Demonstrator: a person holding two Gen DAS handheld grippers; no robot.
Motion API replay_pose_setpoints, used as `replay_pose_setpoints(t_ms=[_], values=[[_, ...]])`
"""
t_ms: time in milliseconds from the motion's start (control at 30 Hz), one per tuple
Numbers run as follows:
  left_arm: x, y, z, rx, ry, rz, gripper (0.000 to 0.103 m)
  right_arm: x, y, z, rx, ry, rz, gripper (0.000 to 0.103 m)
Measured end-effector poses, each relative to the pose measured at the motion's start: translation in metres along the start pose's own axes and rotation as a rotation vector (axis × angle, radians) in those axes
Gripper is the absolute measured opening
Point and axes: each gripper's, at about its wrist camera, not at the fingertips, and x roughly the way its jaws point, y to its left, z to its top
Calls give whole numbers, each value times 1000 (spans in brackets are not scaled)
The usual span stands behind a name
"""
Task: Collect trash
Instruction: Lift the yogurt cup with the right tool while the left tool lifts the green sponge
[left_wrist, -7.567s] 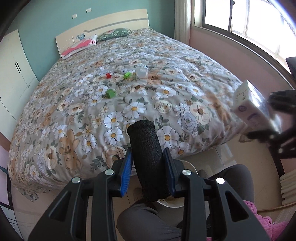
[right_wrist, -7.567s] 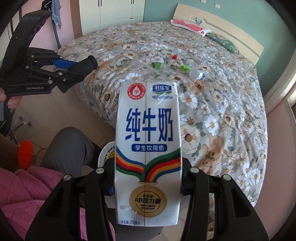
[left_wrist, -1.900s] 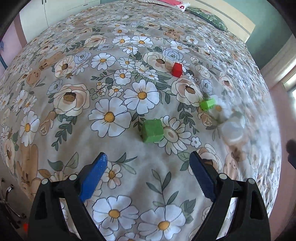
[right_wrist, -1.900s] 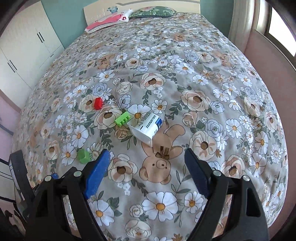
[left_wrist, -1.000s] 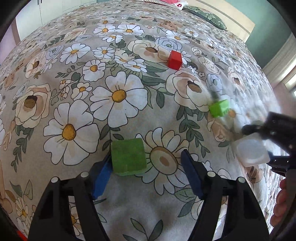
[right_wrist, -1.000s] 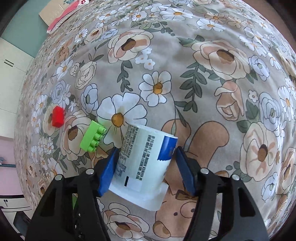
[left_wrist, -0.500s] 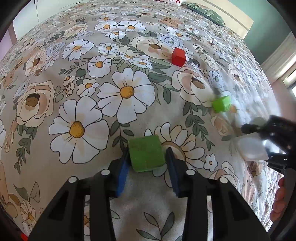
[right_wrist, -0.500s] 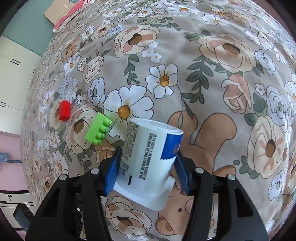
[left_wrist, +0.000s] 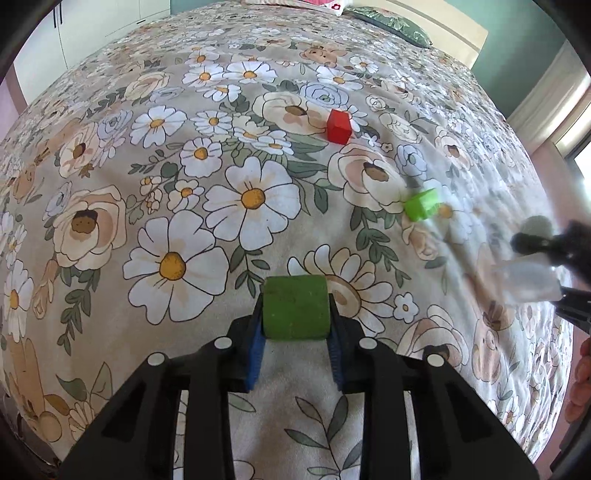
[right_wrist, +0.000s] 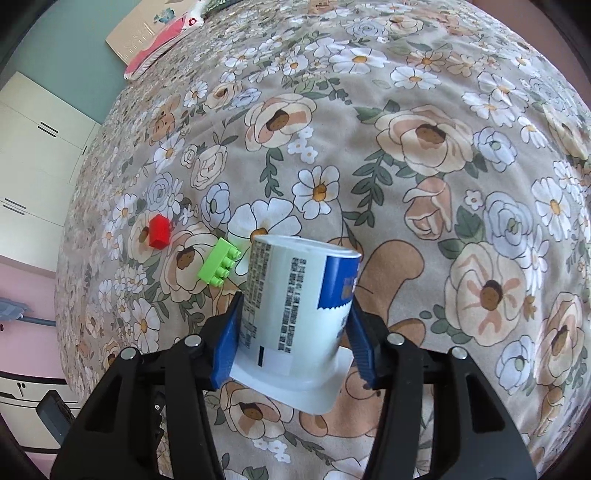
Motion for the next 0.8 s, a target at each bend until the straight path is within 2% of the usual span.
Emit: replay_pose_setpoints(t_ms=[167,367,667,800], values=[[-51,-9,4,43,-68,0,32,-59,6,-4,-34,-68,-5,54],[-140,-21,3,92,-193,-3,32,-148,25,-22,-96,-165,-2,54],[-277,-30,-15,130,-360,-21,32,-291,58,-78,-214,-317,12,54],[-339,-32,-26,153,-444,-3,32,-351,71,-113,-287,-389,4,54]])
